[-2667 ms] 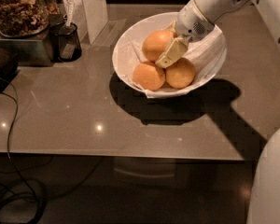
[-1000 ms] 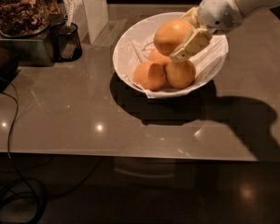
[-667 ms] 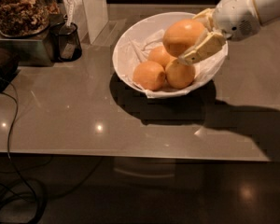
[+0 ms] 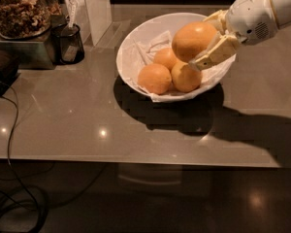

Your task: Pick orange from white bowl

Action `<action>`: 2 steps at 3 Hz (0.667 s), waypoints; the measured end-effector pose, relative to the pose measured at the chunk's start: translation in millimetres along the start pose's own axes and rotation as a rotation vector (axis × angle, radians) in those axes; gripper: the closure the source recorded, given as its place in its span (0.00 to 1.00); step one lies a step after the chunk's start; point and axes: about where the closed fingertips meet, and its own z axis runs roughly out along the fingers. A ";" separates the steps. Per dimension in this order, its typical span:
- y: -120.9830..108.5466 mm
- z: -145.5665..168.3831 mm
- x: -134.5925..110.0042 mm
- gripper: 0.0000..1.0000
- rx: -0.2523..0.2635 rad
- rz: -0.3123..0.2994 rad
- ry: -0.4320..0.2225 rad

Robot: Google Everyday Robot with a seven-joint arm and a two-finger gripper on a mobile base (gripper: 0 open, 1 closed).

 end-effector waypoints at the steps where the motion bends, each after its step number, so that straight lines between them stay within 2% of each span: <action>1: 34.2 -27.8 -11.5 1.00 0.048 0.016 0.002; 2: 82.7 -61.1 -11.4 1.00 0.136 0.060 0.019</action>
Offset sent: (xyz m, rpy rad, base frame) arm -0.1662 -0.0705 0.0321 0.0066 -0.0409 -0.3062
